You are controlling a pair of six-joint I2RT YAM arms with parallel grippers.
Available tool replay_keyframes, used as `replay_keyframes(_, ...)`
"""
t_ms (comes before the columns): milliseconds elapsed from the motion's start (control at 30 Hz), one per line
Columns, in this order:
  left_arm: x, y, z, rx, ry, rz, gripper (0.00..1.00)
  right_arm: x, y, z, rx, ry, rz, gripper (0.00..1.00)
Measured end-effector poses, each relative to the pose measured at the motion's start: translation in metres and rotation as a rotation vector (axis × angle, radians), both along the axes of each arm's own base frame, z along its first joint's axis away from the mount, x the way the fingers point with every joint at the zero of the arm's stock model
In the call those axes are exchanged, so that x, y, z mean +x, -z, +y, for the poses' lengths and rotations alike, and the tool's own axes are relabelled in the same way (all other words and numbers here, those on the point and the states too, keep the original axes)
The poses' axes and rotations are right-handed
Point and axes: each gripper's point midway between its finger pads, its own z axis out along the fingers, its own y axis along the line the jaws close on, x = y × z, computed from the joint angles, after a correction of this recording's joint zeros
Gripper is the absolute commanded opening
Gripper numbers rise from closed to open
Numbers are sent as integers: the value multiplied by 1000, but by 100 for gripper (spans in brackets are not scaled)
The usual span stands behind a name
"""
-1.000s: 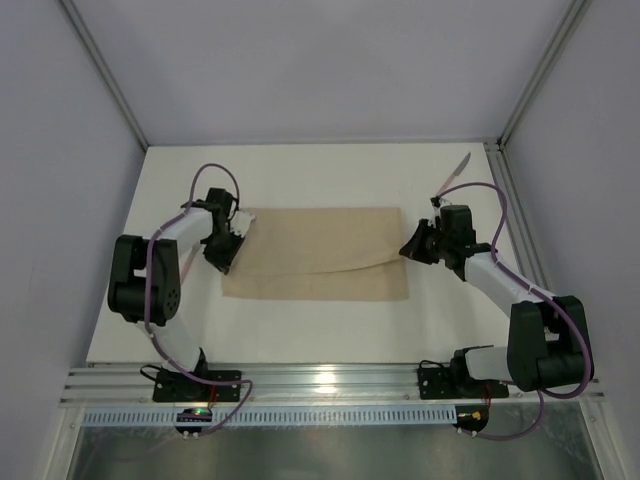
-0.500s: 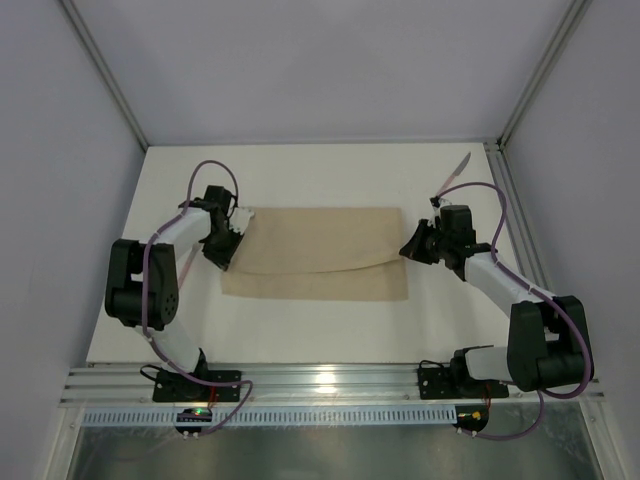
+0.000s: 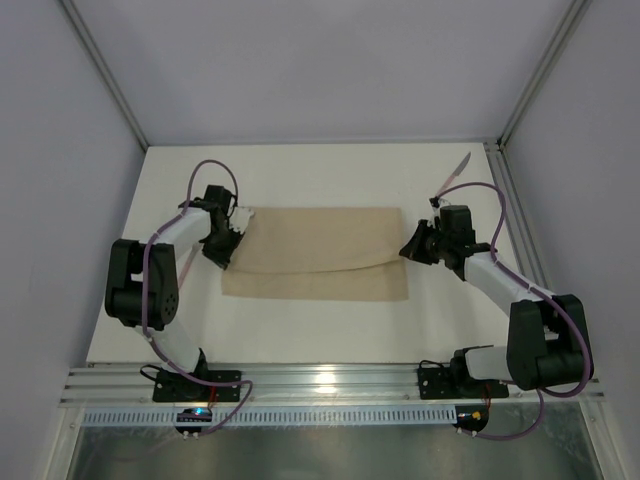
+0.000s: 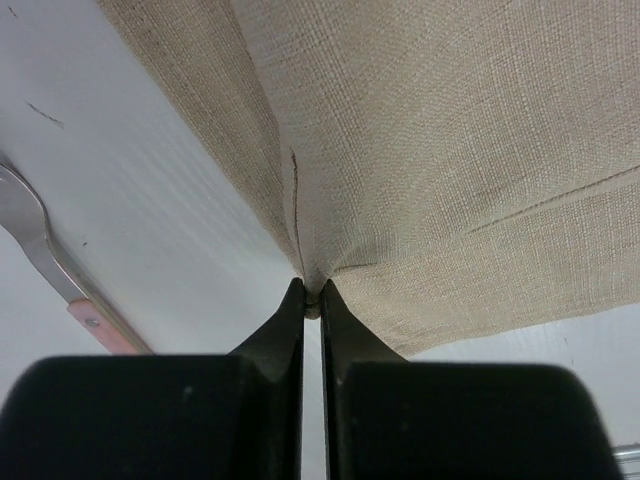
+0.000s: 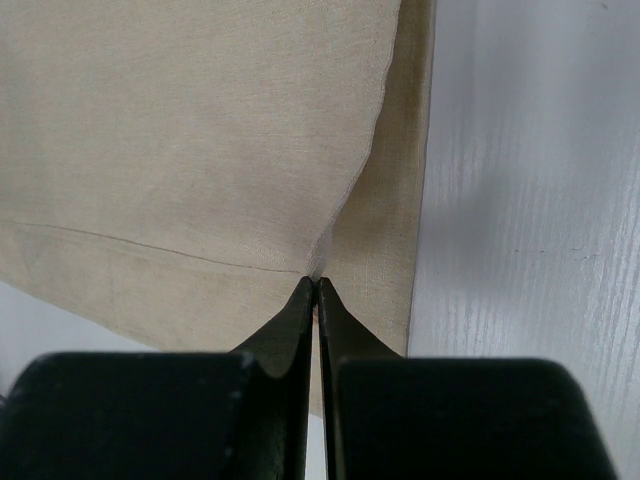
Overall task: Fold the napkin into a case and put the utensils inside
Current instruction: Fold and flatten the napkin at the center of the board.
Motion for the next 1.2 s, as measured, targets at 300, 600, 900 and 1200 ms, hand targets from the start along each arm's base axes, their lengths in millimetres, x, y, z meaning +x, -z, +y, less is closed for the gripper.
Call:
replay_keyframes(300, 12, -13, 4, 19, -21, -76, 0, 7, -14, 1, 2, -3, -14, 4)
replay_keyframes(600, 75, -200, 10, 37, -21, -569, 0, 51, -150, 3, 4, -7, -300, 4)
replay_keyframes(900, 88, -196, 23, 132, -2, -529, 0, 58, -180, 6, 26, -9, -384, 4)
replay_keyframes(1200, -10, -71, 25, 118, 62, -132, 0, -22, -41, 2, 24, -4, -35, 4)
